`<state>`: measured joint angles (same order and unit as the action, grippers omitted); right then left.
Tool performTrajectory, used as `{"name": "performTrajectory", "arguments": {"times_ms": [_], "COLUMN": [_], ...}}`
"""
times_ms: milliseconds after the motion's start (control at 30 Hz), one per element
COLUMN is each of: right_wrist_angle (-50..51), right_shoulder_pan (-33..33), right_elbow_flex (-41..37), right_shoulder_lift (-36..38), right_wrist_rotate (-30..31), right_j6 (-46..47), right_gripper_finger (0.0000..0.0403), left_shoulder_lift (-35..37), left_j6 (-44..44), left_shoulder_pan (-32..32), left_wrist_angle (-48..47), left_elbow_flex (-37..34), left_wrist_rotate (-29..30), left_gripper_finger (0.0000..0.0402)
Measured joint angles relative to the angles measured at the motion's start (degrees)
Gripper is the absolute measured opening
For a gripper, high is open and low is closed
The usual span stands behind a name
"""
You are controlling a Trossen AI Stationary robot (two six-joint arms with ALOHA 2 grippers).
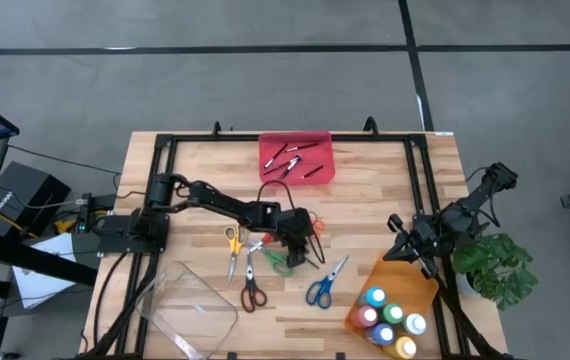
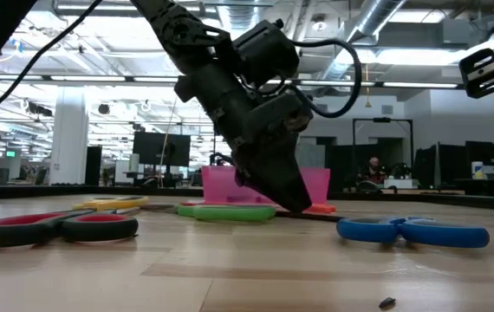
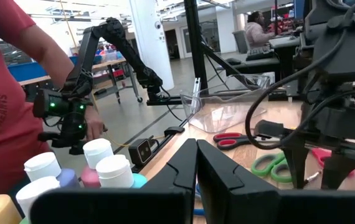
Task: Pick & Place Paint Supplies
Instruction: Put the silver brush into the red bin
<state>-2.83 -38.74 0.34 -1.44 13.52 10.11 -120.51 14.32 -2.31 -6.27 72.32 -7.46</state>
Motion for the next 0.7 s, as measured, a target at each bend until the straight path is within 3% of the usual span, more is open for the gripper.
{"name": "performTrajectory", "arguments": {"times_ms": [333,533,700], "right_wrist_angle": [0.0,0.0,0.0], "right_shoulder_pan": [0.02,0.0,0.0], "right_elbow_flex": [0.0,0.02,0.02], "right_shoulder_lift": [0.0,-0.01,0.01], "right_wrist_rotate": [0.0,0.0,0.0], "right_j6": [0.0,0.0,-0.02], "right_gripper_finger": [0.0008,0.0008,0.0008], "left_shoulder_lift": [1.38,6.39,6.83], "left_j6": [4.95,-4.39,-6.82], "left_shoulder_pan": [0.92,2.93,4.47], "left_wrist_angle": [0.68,-1.98,-3.15], "left_elbow_flex": [-0.53,-0.53,-0.69], "left_wrist_rotate": [0.57,3.7,4.75], "left_gripper_finger": [0.0145,0.0145,0.0145]}}
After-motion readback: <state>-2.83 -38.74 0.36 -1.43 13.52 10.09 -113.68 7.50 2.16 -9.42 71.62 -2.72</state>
